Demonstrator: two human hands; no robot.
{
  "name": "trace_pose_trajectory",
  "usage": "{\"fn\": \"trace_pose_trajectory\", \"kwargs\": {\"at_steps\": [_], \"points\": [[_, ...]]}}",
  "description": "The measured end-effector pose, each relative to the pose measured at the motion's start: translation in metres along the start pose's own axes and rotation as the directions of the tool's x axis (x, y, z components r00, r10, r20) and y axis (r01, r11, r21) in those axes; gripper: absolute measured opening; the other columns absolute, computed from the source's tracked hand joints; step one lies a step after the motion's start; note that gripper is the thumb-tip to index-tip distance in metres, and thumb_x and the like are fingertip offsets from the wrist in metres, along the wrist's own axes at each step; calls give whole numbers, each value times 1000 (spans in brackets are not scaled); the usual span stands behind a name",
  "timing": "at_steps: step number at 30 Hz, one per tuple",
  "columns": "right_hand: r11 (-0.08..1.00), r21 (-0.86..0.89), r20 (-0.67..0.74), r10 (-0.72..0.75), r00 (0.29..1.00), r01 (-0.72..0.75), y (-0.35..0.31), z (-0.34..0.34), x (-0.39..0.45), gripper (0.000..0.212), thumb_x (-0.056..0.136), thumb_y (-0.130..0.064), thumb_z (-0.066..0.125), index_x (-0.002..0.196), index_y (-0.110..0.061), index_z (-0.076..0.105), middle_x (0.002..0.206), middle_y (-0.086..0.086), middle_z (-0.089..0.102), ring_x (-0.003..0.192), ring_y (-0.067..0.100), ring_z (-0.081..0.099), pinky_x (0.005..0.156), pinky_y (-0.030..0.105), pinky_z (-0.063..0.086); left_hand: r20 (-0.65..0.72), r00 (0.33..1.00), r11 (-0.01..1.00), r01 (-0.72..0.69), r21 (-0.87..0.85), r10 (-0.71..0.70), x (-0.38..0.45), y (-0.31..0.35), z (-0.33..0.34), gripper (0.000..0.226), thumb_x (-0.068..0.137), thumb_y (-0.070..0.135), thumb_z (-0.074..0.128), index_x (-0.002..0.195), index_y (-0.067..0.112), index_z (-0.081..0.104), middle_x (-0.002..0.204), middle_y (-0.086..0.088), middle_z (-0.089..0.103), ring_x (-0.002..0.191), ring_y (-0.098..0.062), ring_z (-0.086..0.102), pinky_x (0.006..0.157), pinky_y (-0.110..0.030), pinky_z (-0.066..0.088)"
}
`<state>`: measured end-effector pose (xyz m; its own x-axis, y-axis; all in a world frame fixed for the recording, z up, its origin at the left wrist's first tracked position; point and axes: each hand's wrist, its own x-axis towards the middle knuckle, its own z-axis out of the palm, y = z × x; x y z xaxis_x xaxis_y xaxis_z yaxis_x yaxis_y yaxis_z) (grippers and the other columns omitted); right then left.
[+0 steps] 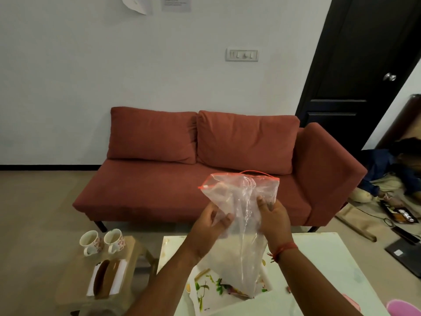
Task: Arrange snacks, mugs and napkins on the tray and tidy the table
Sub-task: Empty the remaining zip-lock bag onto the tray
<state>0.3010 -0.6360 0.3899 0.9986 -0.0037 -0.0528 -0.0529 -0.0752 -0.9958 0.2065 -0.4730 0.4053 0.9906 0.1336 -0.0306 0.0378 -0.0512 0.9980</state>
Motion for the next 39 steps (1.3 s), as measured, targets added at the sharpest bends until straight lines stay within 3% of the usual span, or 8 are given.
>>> {"fn": "trace_pose_trajectory", "kwargs": {"at_steps": [6,10,16,20,25,30,34,39], "points": [[996,-75,82,-33,996,39,-3,-45,26,32,91,-56,56,101,-27,65,93,-1,74,88,19,71,77,44,60,-286,957,998,38,-47,-50,24,6,31,11,91,20,60,90,24,70,96,-2,72,86,-21,66,78,-40,54],[985,-164,42,-43,998,50,-9,-78,45,42,87,-63,55,88,-21,58,81,-2,65,73,18,63,64,39,55,-483,873,994,16,-107,-66,35,7,40,22,90,16,52,70,23,54,73,-7,54,71,-24,50,69,-41,48],[988,-125,73,-86,994,95,-11,-99,63,33,92,-47,58,86,-14,61,85,14,67,75,18,59,67,41,54,-693,720,998,11,67,38,42,19,66,8,100,16,44,93,15,49,80,-1,55,68,-15,50,58,-29,42],[993,118,93,-41,995,30,-14,-105,63,18,96,-30,58,99,-13,64,95,16,69,78,22,63,70,45,57,-757,651,999,-32,36,48,47,21,66,2,100,17,49,99,17,51,89,3,58,79,-13,56,63,-24,43],[960,273,359,-44,932,-60,-10,-102,64,50,84,-12,71,131,-17,54,128,5,65,117,25,64,96,50,53,-570,818,984,-157,-86,81,53,17,61,31,98,8,52,114,33,62,112,10,69,99,-3,65,79,-19,52],[921,388,348,-137,927,-10,-11,-91,63,57,91,4,59,141,-20,46,138,3,60,123,23,61,100,46,51,-355,928,926,-33,-377,-112,55,6,53,70,88,41,68,147,44,31,131,13,64,124,-16,59,103,-49,47],[885,465,353,-171,920,-14,-15,-81,60,64,87,12,57,141,-19,45,136,6,60,120,28,62,96,50,53,-231,939,951,202,-234,-256,51,3,58,37,93,55,55,117,29,66,115,2,73,107,-20,68,93,-47,56],[849,471,370,56,927,-239,-9,-77,67,58,82,-22,71,135,-10,51,130,20,62,117,39,62,97,57,50,-332,942,990,89,107,-49,56,-4,51,13,99,28,56,91,25,66,92,0,71,89,-18,66,78,-33,56]]}}
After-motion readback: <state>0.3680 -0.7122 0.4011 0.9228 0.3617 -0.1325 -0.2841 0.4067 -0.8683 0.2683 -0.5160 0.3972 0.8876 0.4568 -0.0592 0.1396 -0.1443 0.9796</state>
